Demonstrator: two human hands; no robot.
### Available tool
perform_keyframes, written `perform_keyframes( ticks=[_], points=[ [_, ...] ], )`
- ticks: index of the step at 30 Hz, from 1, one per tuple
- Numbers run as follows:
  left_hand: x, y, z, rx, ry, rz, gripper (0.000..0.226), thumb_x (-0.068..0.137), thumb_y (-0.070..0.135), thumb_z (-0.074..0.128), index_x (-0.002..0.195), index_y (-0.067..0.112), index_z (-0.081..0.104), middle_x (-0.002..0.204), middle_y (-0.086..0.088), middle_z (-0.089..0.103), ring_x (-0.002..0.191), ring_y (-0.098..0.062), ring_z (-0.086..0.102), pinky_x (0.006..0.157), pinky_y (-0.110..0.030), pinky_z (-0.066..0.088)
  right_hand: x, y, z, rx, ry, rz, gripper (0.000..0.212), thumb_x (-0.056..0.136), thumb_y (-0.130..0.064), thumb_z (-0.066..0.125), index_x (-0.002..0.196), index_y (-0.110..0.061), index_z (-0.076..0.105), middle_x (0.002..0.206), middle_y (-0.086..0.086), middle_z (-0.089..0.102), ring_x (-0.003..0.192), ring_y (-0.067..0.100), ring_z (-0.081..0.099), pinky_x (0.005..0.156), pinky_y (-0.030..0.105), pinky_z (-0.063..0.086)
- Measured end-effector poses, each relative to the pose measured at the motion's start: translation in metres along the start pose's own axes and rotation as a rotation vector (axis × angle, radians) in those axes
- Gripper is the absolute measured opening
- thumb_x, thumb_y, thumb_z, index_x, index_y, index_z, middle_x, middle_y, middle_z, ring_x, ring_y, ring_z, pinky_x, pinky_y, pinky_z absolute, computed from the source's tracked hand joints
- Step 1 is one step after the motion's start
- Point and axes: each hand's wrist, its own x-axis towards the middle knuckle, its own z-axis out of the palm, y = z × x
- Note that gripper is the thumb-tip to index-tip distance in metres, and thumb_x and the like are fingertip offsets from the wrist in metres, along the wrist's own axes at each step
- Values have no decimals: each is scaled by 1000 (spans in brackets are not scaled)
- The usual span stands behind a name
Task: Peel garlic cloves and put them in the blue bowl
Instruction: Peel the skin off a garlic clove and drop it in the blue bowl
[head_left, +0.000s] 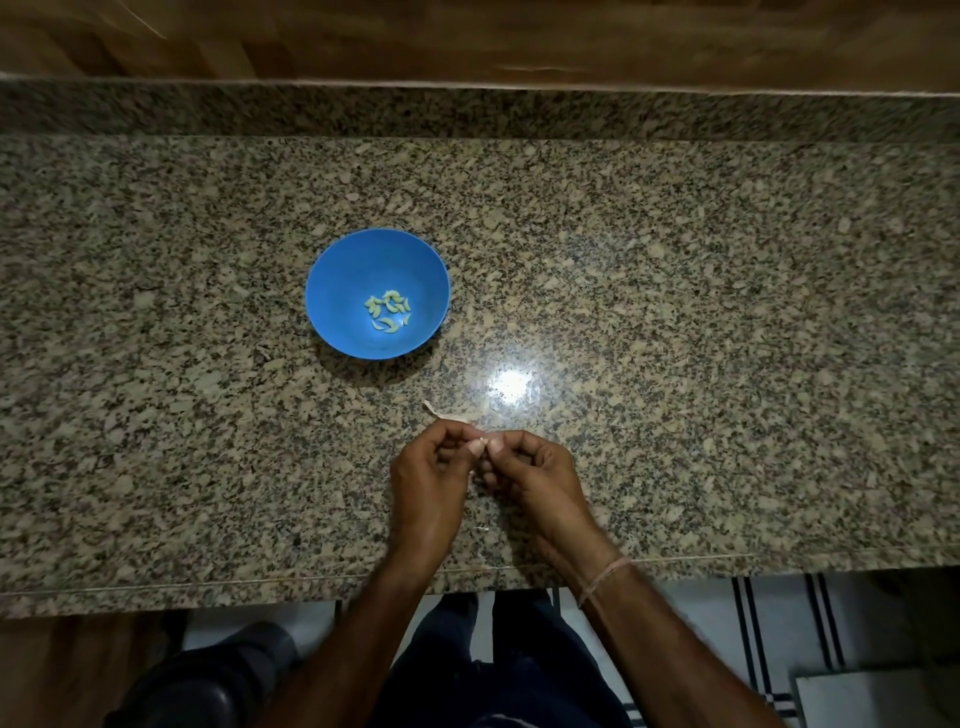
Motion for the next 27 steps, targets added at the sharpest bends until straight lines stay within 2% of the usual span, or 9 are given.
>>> perform_keyframes(
  ticks=[2,7,11,13,15,17,21,23,27],
  points=[
    [-1,1,1,9,41,-20,12,95,13,72,91,24,74,81,8,75,77,-10,73,69,-29,61,-2,0,3,-7,6,-50,10,96,-4,70,104,0,73,95,17,77,87,19,72,77,26,59],
    [-5,-6,2,25,-38,-56,8,100,22,67,98,23,75,83,9,77,79,-8,75,78,-42,64,-1,1,5,-53,10,-138,9,96,-2,68,104,3,71,100,21,76,93,31,74,90,44,62],
    [-3,-6,3,72,19,-50,20,97,12,62,85,24,72,77,7,74,71,-6,70,69,-35,60,-2,1,1,23,36,-71,10,97,-1,66,106,2,71,92,17,75,86,22,71,82,32,61],
    [-1,-5,3,74,29,-58,16,98,15,62,90,25,72,83,6,75,73,-5,69,67,-30,58,-3,2,-1,42,24,-50,13,98,-2,66,109,0,73,94,17,76,87,23,70,81,30,61],
    [-1,-5,3,-37,-26,-78,5,97,25,69,102,25,72,90,4,77,80,-10,74,73,-33,62,-2,3,-3,-11,2,-74,15,98,-3,67,111,-1,75,103,18,77,97,30,73,89,37,60],
    [-3,-8,3,-125,-72,-102,9,96,27,74,103,22,74,92,1,78,84,-16,77,78,-40,64,-2,4,-4,-109,-20,-131,13,98,-3,67,109,-2,75,106,16,78,104,34,74,93,43,60],
    [-2,-11,-1,-198,-94,-158,10,96,26,73,96,17,77,88,-4,79,87,-23,77,81,-40,61,-2,4,-5,-259,27,-233,6,94,-4,73,99,-6,72,91,10,75,90,29,73,84,42,62],
    [-1,-11,-2,-194,-87,-180,11,98,26,71,94,17,77,87,-3,79,88,-22,77,81,-39,61,-3,5,-3,-289,27,-263,5,94,-4,73,98,-7,74,93,9,77,92,31,74,86,45,62],
    [2,-11,0,-171,-86,-188,13,101,26,66,95,21,77,90,-1,79,90,-19,76,87,-48,62,-5,6,2,-251,41,-253,7,94,-2,72,101,-4,74,96,14,77,96,36,74,90,50,62]
  ],
)
